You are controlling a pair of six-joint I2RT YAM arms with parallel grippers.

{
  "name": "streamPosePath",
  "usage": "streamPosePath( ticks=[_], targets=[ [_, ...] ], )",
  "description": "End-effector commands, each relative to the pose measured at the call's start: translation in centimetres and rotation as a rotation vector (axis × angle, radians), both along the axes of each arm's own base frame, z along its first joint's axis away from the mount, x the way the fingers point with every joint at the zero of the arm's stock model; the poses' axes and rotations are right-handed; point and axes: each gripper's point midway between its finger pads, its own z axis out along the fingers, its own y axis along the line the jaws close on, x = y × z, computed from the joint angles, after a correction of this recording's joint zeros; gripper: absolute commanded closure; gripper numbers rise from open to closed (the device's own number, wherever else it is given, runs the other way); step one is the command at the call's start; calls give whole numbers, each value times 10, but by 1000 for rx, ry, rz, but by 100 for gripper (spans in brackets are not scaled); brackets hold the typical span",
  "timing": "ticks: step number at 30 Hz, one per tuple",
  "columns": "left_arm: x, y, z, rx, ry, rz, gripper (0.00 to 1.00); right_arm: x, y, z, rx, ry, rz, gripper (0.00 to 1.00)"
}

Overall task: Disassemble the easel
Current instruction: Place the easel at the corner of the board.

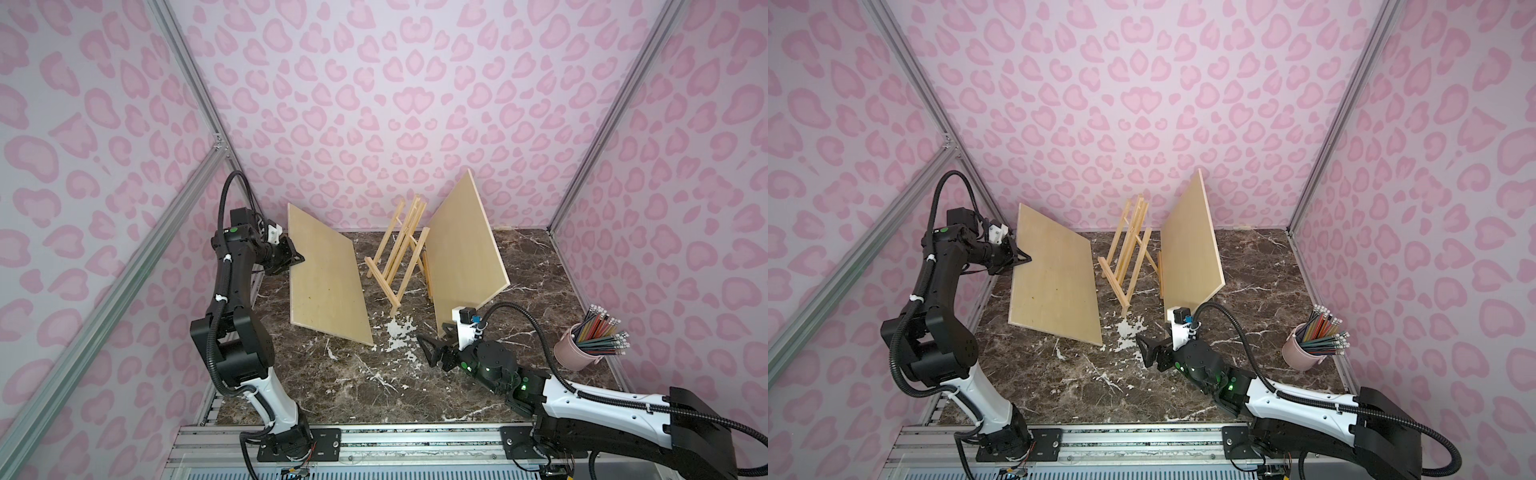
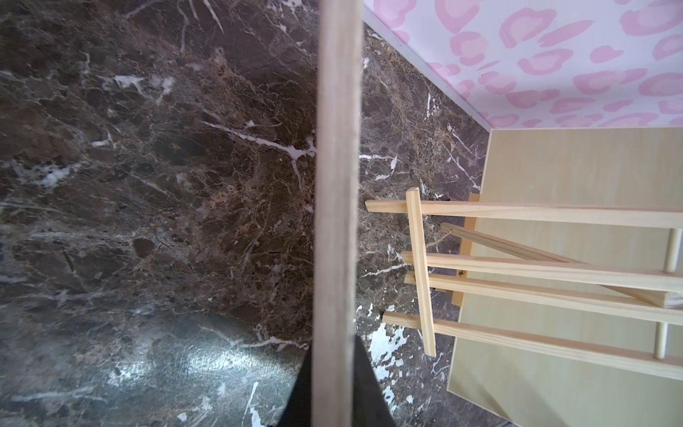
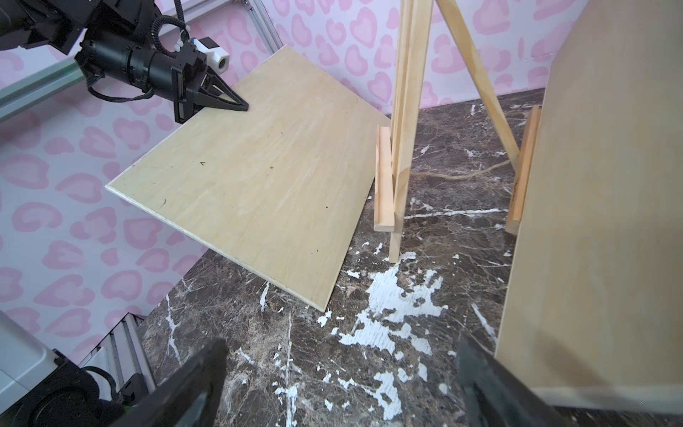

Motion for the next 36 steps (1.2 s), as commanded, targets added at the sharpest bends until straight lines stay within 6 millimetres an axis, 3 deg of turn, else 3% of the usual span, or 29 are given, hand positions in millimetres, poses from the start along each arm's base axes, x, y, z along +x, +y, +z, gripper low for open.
streamPosePath(
  ticks=[1,11,24,35,36],
  targets=[
    [-37,56,-47,316,271,111,93,2,-2,7,31,-16,-18,3],
    [-40,94,-69,487,382,171,93,3,-2,4,35,-15,-23,3],
    [-48,135,-85,676,512,231,84,3,-4,4,46,-14,-28,3],
    [-60,156,-89,783,594,288,66,3,-4,3,48,-15,-33,3],
    [-61,157,-90,784,598,289,60,3,-5,3,47,-15,-34,3]
  ],
)
